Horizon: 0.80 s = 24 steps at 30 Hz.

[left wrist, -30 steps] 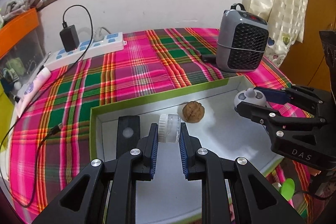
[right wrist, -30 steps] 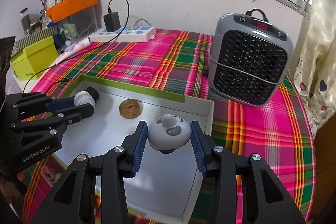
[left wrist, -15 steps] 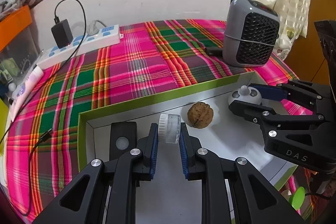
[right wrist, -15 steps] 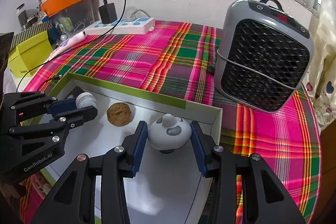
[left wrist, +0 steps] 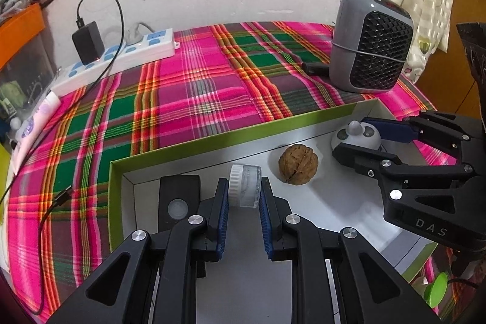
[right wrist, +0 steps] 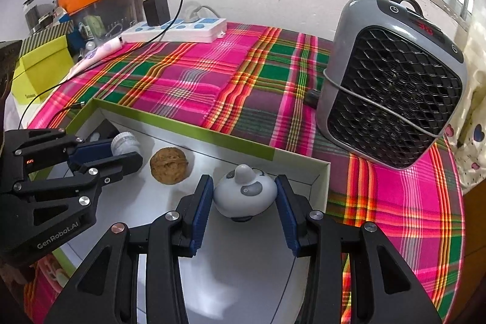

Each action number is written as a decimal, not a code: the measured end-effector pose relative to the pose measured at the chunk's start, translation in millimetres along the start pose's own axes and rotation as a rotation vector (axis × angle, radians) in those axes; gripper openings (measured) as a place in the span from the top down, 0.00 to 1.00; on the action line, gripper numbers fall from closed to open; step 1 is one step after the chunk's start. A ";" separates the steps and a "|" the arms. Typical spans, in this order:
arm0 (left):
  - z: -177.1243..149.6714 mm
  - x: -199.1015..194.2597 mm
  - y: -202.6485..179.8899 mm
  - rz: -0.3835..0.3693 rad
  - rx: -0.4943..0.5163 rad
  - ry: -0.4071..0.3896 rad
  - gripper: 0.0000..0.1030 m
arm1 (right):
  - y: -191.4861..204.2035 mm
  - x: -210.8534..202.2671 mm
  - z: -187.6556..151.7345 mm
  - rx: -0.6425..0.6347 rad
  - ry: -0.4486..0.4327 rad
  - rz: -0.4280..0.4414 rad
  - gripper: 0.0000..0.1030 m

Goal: Organize objects
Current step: 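Carry the white jar and the panda-face toy into the white box with both tools, then open the left tool to release the jar while the right tool releases the panda toy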

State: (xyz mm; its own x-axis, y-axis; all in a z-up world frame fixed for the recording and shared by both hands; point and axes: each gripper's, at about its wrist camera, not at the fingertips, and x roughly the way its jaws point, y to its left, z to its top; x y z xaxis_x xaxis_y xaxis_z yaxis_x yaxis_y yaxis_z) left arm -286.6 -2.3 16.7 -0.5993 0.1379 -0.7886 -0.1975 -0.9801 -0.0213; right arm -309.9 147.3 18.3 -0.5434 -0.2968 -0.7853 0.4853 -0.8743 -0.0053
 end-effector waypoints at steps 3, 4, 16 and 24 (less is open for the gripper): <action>0.3 1.3 -0.9 0.005 0.008 0.010 0.83 | 2.7 1.6 0.2 -0.015 0.011 -0.010 0.58; 0.5 1.3 -1.2 0.008 0.011 0.009 0.83 | 2.5 1.7 0.1 -0.017 0.013 -0.012 0.58; 1.8 1.7 -1.8 0.012 0.009 0.019 0.83 | 3.7 4.9 1.1 -0.036 0.027 -0.025 0.58; 2.2 1.7 -2.4 0.007 0.006 0.020 0.77 | 5.2 5.1 0.8 -0.031 0.027 -0.026 0.58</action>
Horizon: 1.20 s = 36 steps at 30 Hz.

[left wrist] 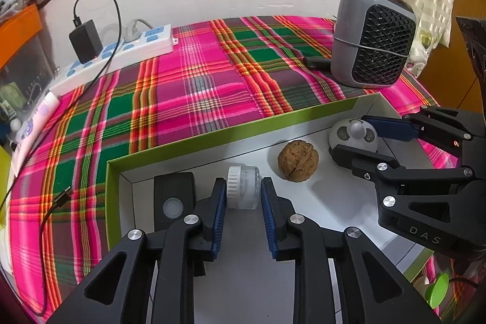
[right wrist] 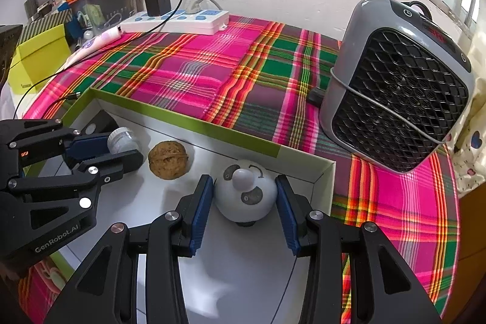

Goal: Organize objects
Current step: 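Open the left tool to release the jar while the right tool releases the panda toy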

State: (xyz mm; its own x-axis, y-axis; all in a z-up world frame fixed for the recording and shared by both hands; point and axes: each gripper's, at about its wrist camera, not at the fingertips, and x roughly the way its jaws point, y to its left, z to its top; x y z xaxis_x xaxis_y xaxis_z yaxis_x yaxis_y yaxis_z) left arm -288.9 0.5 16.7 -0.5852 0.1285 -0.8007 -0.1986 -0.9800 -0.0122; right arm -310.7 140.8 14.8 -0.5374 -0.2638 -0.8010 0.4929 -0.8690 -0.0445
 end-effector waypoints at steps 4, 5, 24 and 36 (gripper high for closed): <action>0.9 0.9 1.2 -0.003 -0.007 0.003 0.72 | 0.1 0.3 0.0 0.003 0.000 0.002 0.58; 0.8 0.7 1.2 -0.003 -0.009 0.003 0.72 | 0.3 0.0 0.0 0.004 -0.001 0.001 0.58; -7.2 -18.0 5.3 -0.008 -0.034 -0.029 0.63 | 2.5 -10.5 -2.6 0.037 -0.027 -0.014 0.52; -15.8 -41.1 7.5 -0.012 -0.055 -0.064 0.63 | 8.6 -34.9 -10.8 0.075 -0.064 -0.017 0.52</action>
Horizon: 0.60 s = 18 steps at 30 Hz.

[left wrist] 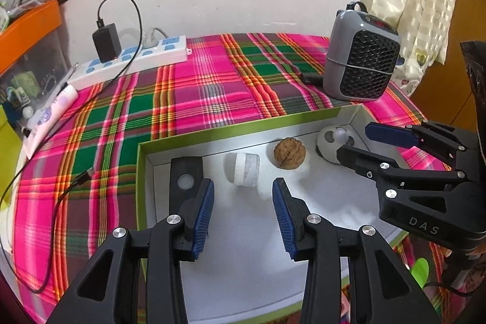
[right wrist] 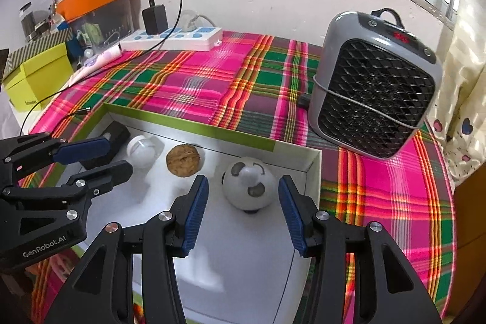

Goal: Organize objects
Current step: 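Open the left tool to release the jar while the right tool releases the panda toy, then withdraw both tools from the box toward the remaining items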

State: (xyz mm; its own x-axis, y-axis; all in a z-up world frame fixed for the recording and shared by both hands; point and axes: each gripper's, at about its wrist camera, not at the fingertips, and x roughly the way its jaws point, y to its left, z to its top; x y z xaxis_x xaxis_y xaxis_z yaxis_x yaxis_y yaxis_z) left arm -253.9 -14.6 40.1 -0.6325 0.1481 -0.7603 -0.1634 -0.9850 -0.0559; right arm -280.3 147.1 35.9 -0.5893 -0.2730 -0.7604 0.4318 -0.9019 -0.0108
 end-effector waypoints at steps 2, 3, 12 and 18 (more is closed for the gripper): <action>-2.4 -4.7 0.5 -0.001 -0.004 -0.005 0.63 | 0.0 -4.8 -2.4 0.010 -0.008 -0.001 0.52; -3.5 -6.5 0.3 -0.003 -0.003 -0.007 0.63 | 0.1 -6.1 -3.3 0.014 -0.009 -0.001 0.52; -17.1 -27.4 -2.9 -0.006 -0.006 -0.029 0.62 | 4.8 -23.6 -15.7 0.048 -0.029 -0.007 0.52; -27.7 -44.5 -4.5 -0.003 -0.012 -0.051 0.62 | 9.5 -38.9 -25.0 0.067 -0.052 -0.001 0.52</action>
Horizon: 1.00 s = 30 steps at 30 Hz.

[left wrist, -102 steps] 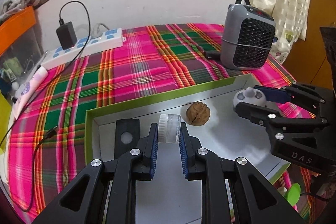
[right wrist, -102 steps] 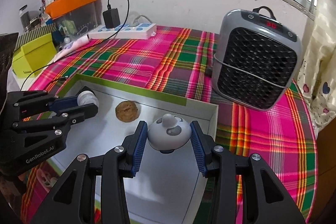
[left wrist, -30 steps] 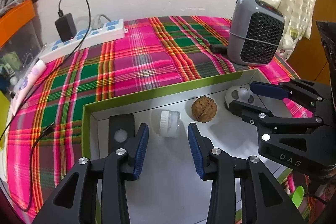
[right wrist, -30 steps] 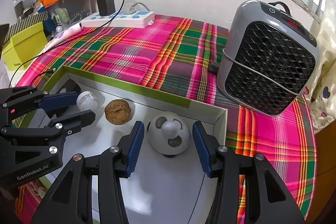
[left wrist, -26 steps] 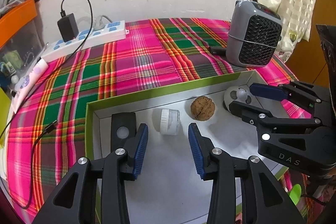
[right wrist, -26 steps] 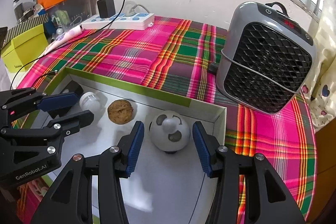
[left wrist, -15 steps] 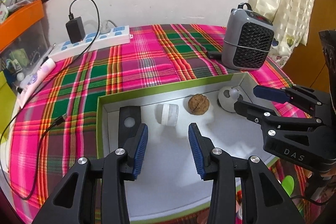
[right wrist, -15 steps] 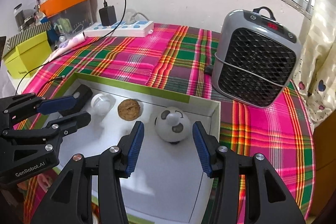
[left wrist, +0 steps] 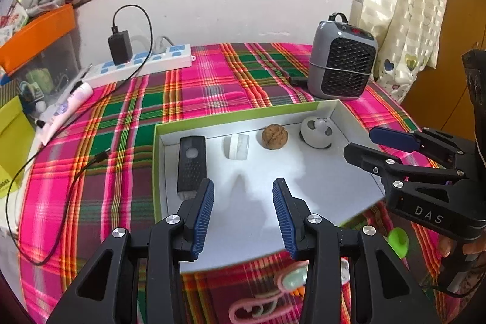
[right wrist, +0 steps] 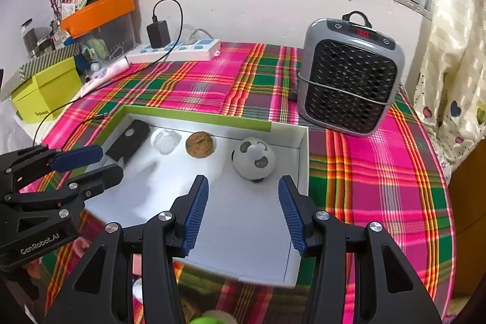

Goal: Organize objects
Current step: 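Withdraw both tools from the box toward the remaining items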

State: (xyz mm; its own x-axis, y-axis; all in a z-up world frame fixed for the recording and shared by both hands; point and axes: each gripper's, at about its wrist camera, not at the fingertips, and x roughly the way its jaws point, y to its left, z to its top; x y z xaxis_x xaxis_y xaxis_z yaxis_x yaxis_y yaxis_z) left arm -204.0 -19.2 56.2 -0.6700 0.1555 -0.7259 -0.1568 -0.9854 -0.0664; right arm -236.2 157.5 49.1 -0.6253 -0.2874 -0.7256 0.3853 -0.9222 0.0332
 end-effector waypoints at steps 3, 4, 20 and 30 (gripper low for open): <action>-6.5 -10.4 -2.1 -0.006 -0.003 -0.013 0.62 | 1.5 -7.9 -5.3 0.007 -0.012 0.000 0.52; -7.8 -12.1 -2.6 -0.007 -0.003 -0.016 0.62 | 2.0 -11.0 -7.2 0.010 -0.018 0.000 0.52; -40.6 -42.7 1.2 -0.022 -0.054 -0.040 0.62 | 1.4 -42.8 -45.3 0.059 -0.046 0.010 0.52; -65.3 -51.9 14.1 -0.043 -0.081 -0.044 0.59 | -1.2 -54.7 -66.3 0.084 -0.052 0.026 0.52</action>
State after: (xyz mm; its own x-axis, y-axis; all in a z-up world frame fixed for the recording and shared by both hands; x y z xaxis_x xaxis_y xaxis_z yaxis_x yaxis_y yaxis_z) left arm -124.1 -45.7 48.2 -0.6953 0.1987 -0.6907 -0.1279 -0.9799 -0.1531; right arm -157.4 191.5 43.2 -0.6512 -0.3228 -0.6869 0.3450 -0.9320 0.1109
